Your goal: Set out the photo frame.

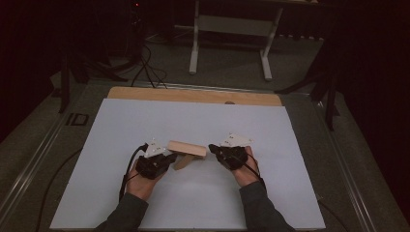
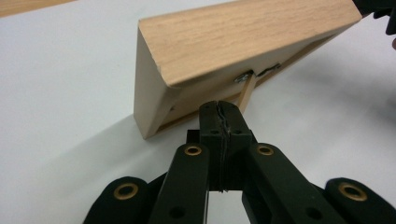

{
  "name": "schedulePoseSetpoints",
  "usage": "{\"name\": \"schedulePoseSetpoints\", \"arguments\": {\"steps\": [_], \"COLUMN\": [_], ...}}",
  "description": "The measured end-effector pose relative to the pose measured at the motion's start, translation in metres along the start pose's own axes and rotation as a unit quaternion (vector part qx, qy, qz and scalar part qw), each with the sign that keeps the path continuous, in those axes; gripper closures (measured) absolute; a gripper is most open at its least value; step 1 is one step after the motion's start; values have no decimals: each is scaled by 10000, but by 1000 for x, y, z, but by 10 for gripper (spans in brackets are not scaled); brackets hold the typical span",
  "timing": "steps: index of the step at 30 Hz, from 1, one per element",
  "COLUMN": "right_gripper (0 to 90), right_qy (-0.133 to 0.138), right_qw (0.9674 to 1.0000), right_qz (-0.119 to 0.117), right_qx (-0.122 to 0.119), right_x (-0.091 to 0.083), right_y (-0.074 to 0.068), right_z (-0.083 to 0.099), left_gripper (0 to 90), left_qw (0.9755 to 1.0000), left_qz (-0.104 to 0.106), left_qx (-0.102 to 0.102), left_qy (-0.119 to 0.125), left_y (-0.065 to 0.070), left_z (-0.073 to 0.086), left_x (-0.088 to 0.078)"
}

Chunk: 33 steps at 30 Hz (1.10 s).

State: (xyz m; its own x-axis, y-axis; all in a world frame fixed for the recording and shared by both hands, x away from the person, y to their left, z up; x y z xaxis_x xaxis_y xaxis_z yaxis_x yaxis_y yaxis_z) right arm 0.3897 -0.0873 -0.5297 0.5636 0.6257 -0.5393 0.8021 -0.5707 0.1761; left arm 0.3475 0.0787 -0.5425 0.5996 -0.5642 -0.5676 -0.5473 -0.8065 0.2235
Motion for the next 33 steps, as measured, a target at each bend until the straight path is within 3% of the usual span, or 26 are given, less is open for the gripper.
{"name": "schedulePoseSetpoints", "arguments": {"steps": [9, 14, 33], "right_gripper": [897, 897, 897], "right_qy": [187, 262, 241], "right_qw": [9996, 9992, 9994], "right_qz": [39, -57, -170], "right_qx": [184, 284, 205], "right_x": [4, 9, 9], "right_y": [1, 1, -4], "right_z": [-13, -19, -18], "left_gripper": [892, 890, 892], "left_qw": [10000, 10000, 10000], "left_qz": [-58, -94, -35], "left_qx": [23, 23, -31], "left_qy": [15, 11, -28], "left_y": [-1, -2, 6], "left_z": [-3, -4, -9], "left_x": [2, 3, 11]}}
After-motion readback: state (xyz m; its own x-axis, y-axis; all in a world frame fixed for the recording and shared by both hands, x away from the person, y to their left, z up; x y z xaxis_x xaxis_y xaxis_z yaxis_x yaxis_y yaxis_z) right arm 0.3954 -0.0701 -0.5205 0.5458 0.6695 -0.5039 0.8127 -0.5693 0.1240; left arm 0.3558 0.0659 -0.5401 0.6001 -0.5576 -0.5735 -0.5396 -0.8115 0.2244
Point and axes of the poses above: each handheld gripper's, and its own axes: x roughly forward along the jaws, z roughly out of its underside, y roughly to its right, the point moved 9 cm from there along x, roughly forward along the jaws, and after that the axes turned 9 degrees about -x, right-handed, at the moved point
